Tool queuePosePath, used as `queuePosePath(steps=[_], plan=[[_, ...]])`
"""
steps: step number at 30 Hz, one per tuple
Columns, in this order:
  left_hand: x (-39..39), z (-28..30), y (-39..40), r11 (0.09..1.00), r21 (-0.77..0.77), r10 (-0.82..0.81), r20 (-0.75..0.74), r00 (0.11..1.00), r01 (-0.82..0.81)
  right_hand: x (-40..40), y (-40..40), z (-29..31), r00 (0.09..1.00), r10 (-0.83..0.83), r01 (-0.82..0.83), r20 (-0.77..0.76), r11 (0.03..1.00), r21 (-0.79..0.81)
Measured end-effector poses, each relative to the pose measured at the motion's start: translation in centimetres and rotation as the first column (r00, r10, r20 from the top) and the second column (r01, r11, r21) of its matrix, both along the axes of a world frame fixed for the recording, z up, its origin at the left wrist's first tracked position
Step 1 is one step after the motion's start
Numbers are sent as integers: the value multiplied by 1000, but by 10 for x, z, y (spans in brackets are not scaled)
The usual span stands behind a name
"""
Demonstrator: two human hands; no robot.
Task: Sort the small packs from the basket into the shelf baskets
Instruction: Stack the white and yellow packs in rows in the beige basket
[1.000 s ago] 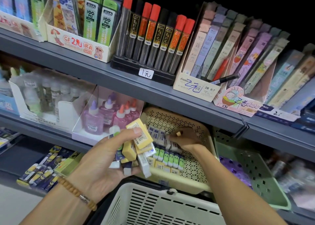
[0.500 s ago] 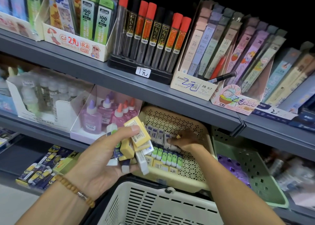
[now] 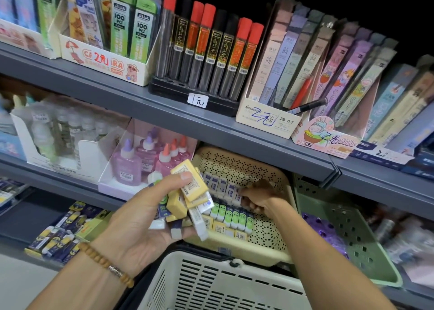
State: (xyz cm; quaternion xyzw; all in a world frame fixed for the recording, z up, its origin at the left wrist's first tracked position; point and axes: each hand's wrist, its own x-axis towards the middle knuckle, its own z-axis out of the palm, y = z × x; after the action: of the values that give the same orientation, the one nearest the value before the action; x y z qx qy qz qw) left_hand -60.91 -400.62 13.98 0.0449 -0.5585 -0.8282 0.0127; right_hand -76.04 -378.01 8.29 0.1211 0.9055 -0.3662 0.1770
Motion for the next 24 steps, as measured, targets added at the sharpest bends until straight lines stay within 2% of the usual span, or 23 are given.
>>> queuePosePath(steps=[3, 5, 10, 13, 14, 18, 22, 24], plan=[[-3, -1, -1, 1000, -17, 10, -14, 1000, -10, 4, 2, 3, 991, 123, -118, -59, 990, 74], [-4, -3, -2, 999, -38, 30, -16, 999, -31, 7, 1, 2, 983, 178, -178, -52, 984, 8], [-9, -6, 0, 999, 45, 2, 46, 999, -4, 10, 1, 8, 999, -29, 20, -45, 981, -195], [-10, -2, 2, 999, 50, 7, 38, 999, -9, 22, 8, 16, 981, -195, 181, 11, 890, -419], [-9, -1, 3, 998, 56, 1, 32, 999, -3, 28, 13, 18, 987, -162, 148, 4, 894, -423], [1, 2, 9, 996, 85, 22, 19, 1000, -23, 55, 27, 24, 996, 92, -89, 12, 980, -177], [3, 13, 19, 999, 21, 39, -4, 999, -39, 69, 16, 25, 974, 203, -175, 99, 955, -238], [5, 9, 19, 996, 84, 28, 18, 999, -29, 75, 8, 23, 966, 237, -214, 100, 956, -199]])
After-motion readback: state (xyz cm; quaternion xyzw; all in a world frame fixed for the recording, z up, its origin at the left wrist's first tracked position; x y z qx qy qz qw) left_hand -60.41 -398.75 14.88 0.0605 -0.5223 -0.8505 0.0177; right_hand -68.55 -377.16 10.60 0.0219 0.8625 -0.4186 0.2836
